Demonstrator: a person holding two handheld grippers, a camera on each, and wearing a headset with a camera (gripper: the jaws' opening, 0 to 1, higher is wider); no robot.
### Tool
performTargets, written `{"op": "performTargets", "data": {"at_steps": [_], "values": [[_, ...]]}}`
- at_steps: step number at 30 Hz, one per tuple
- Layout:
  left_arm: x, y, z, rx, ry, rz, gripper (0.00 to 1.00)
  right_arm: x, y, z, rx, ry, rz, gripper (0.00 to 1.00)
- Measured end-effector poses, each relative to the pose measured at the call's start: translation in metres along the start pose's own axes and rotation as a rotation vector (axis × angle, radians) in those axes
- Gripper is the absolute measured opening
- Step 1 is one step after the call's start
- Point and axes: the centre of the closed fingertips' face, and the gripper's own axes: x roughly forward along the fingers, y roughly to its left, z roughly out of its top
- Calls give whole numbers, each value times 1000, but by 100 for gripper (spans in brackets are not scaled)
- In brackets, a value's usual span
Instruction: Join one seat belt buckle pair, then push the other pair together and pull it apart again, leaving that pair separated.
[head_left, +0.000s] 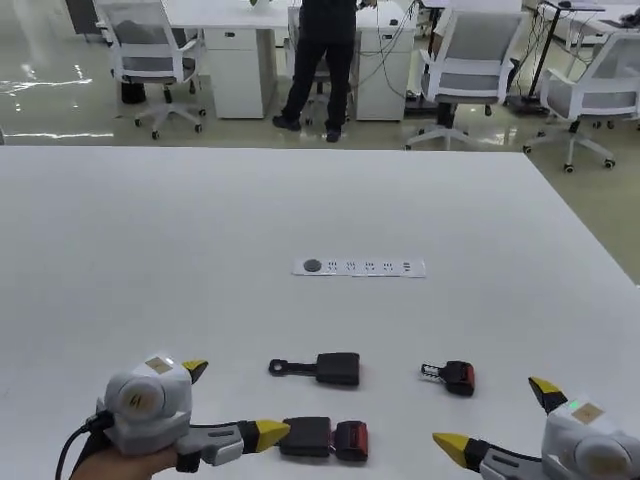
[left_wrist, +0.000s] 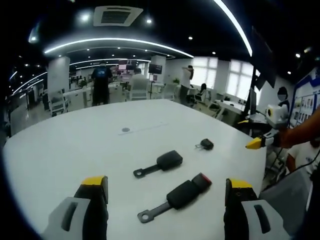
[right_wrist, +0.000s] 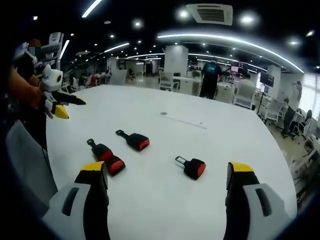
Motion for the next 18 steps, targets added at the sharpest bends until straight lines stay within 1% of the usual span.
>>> {"op": "performTargets", "data": {"at_steps": [2,3,4,8,10,12,14,15,18], "values": [[-6,0,-1,7,-4,4,100,-6,4,3,14,-17,-3,100],[-9,4,-4,5,-15,3,100,-8,6,4,18,-18,-4,100],[-12,5,-5,2,-21,3,100,-9,8,3,17,-19,-5,100],[-27,12,-14,-7,-28,16,100,-14,13,-4,17,-20,-3,100],[-35,12,-17,-18,-32,22,100,-18,16,-6,20,-24,-3,100],[-41,12,-20,-26,-39,33,100,-22,22,-9,36,-16,2,100],[-46,15,-26,-31,-36,40,100,-24,24,-15,36,-7,6,100],[-49,15,-27,-34,-34,43,100,-24,25,-18,35,-5,9,100],[-52,15,-34,-53,-19,49,100,-28,31,-23,35,5,18,100]]}}
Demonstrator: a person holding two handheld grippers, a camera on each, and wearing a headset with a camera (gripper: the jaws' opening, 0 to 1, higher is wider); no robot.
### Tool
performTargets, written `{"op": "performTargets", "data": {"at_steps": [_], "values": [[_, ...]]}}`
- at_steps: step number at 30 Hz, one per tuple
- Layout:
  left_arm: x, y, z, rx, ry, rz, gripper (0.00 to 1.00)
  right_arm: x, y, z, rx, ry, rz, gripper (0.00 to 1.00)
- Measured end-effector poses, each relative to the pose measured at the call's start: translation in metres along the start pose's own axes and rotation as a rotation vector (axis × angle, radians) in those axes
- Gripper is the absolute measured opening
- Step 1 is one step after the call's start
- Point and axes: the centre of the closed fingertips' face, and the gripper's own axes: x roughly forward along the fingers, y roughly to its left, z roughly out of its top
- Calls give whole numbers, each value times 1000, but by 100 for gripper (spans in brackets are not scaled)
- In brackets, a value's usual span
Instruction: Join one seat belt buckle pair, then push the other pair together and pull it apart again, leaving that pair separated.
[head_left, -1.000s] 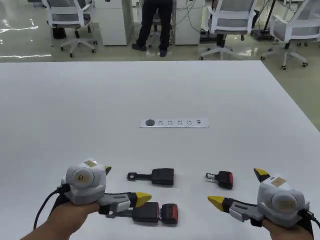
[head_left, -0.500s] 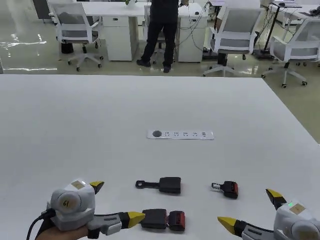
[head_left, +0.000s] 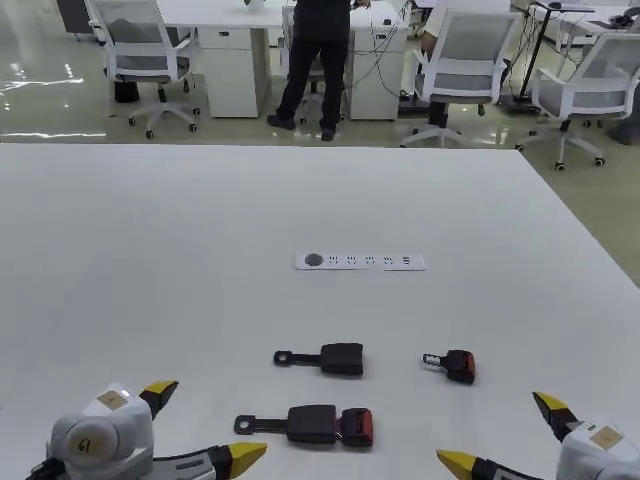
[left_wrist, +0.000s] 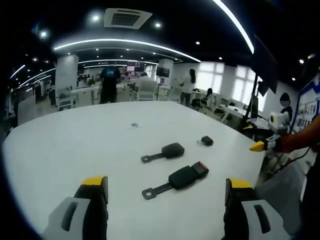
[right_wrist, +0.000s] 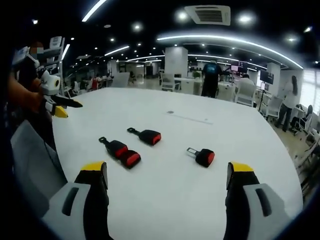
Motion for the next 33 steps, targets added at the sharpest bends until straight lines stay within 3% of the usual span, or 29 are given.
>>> {"op": "performTargets", "data": {"at_steps": [8,15,33], "values": [[-6,-2,-3,4,-2,14,100,-5,1,-7,-11,7,20,100],[-5,-4,-4,5,3,8,100,-7,-1,-10,0,5,1,100],[-2,-5,4,27,5,-1,100,-10,-1,-11,9,8,-17,100]]}}
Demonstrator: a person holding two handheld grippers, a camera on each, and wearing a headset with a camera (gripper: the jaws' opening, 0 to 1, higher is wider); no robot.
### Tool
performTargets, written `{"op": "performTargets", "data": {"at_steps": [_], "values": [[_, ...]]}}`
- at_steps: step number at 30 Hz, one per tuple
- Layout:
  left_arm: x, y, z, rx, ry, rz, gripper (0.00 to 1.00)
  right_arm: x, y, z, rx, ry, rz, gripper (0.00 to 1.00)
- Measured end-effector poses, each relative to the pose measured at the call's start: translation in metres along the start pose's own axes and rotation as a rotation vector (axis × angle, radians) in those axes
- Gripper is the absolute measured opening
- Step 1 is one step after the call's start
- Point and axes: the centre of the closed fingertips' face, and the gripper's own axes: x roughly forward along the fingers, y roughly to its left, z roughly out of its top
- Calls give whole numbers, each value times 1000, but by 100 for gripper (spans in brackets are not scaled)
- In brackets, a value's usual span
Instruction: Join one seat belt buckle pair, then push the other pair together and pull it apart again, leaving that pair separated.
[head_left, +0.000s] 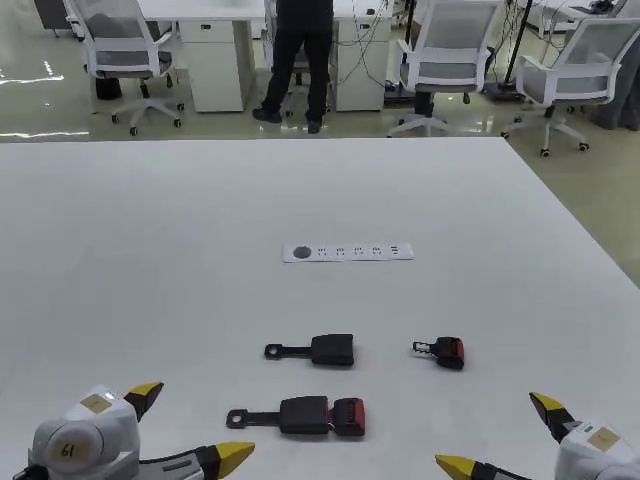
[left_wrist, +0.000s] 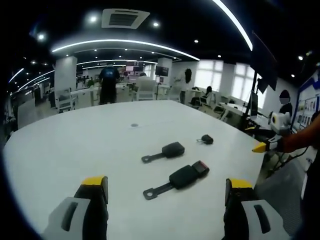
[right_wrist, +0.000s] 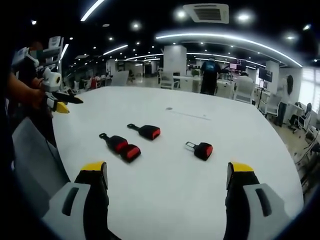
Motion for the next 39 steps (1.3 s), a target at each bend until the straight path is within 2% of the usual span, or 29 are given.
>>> {"op": "performTargets", "data": {"at_steps": [10,17,39], "values": [[0,-5,-1,-1,3,-4,100,-5,-5,-1,1,-2,-12,100],[1,-1,-4,-2,5,-5,100,-5,-4,-6,1,1,-11,100],[1,-3,-8,-9,13,1,100,-7,-3,-14,10,20,-9,100]]}}
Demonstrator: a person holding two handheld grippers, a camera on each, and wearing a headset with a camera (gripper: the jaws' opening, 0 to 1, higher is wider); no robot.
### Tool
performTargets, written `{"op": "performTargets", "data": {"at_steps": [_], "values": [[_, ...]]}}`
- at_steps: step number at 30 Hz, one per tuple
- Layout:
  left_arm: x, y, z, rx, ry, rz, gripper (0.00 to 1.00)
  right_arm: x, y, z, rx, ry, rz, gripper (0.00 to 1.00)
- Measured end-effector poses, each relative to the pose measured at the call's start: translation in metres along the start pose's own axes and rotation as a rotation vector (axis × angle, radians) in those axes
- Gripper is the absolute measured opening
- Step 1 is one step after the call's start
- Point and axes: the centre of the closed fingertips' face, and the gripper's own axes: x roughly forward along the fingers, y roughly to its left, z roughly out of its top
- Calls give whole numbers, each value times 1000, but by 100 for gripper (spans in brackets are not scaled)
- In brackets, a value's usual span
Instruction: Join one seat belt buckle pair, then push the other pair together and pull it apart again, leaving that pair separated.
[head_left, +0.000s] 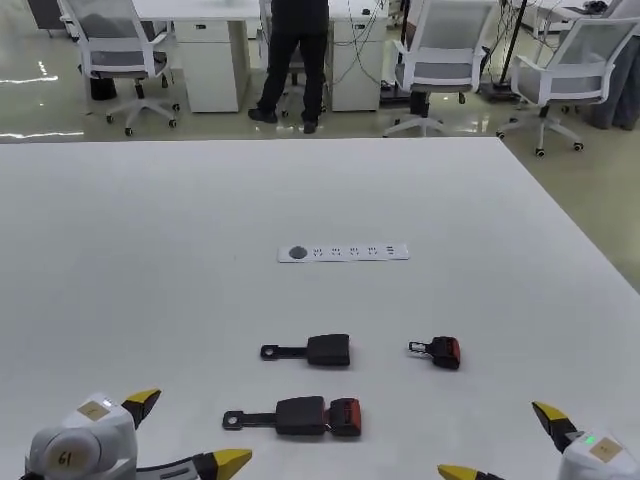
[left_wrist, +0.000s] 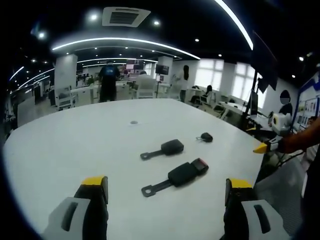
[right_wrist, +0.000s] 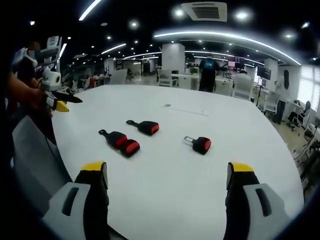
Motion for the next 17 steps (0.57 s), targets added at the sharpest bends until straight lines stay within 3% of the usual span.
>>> {"op": "performTargets", "data": {"at_steps": [17], "values": [[0,0,0,-5,-1,1,100,0,1,-1,5,5,8,100]]}}
